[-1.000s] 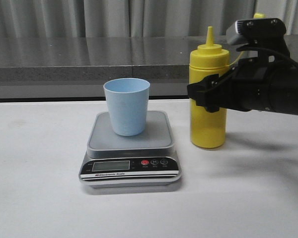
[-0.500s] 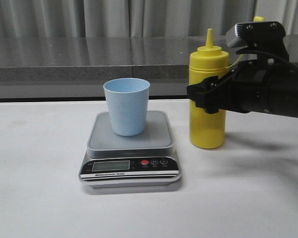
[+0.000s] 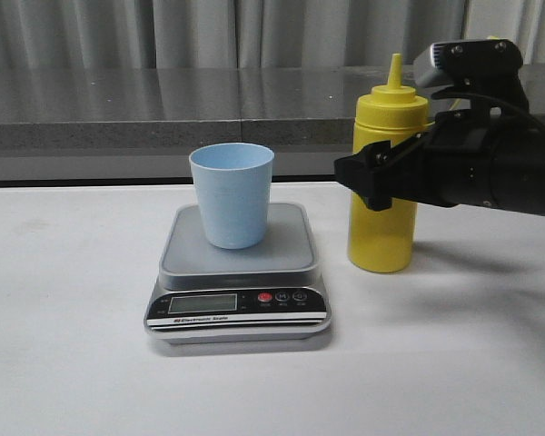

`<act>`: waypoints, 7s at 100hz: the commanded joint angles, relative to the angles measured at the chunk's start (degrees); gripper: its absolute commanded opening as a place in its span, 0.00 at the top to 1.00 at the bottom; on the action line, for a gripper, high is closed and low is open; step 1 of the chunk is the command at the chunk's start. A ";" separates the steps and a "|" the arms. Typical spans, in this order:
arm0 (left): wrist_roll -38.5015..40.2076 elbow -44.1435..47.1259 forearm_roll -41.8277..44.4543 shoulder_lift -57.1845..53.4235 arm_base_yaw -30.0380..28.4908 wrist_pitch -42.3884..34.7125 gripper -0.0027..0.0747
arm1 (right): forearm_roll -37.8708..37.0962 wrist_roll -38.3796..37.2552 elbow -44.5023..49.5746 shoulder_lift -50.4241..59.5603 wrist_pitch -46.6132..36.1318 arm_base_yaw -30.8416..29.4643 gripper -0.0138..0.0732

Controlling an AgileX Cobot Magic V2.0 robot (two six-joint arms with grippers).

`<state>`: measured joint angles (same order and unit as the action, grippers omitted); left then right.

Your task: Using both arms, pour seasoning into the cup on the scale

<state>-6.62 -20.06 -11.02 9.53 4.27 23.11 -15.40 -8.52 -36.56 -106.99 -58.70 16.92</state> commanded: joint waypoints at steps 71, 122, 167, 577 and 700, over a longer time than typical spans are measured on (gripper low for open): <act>0.44 -1.58 -0.45 0.53 -0.18 -4.47 0.99 | 8.76 0.70 16.78 19.71 -7.84 -0.39 0.09; 0.44 -1.58 -0.45 0.53 -0.18 -4.47 0.99 | 12.07 5.29 19.12 52.42 31.28 -0.53 0.09; 0.44 -1.58 -0.45 0.53 -0.18 -4.47 0.99 | 12.41 6.12 19.12 82.90 59.95 -7.84 0.09; 0.44 8.24 7.52 -1.02 -0.18 -16.37 0.99 | 12.20 6.07 36.93 108.76 60.68 -13.63 0.92; 6.62 22.42 11.49 -11.47 -3.27 -21.91 0.99 | 12.20 6.07 36.93 108.76 60.68 -13.63 0.92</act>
<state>-0.55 0.00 0.51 -0.27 1.14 6.01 -3.01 -2.80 1.52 0.59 6.91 3.64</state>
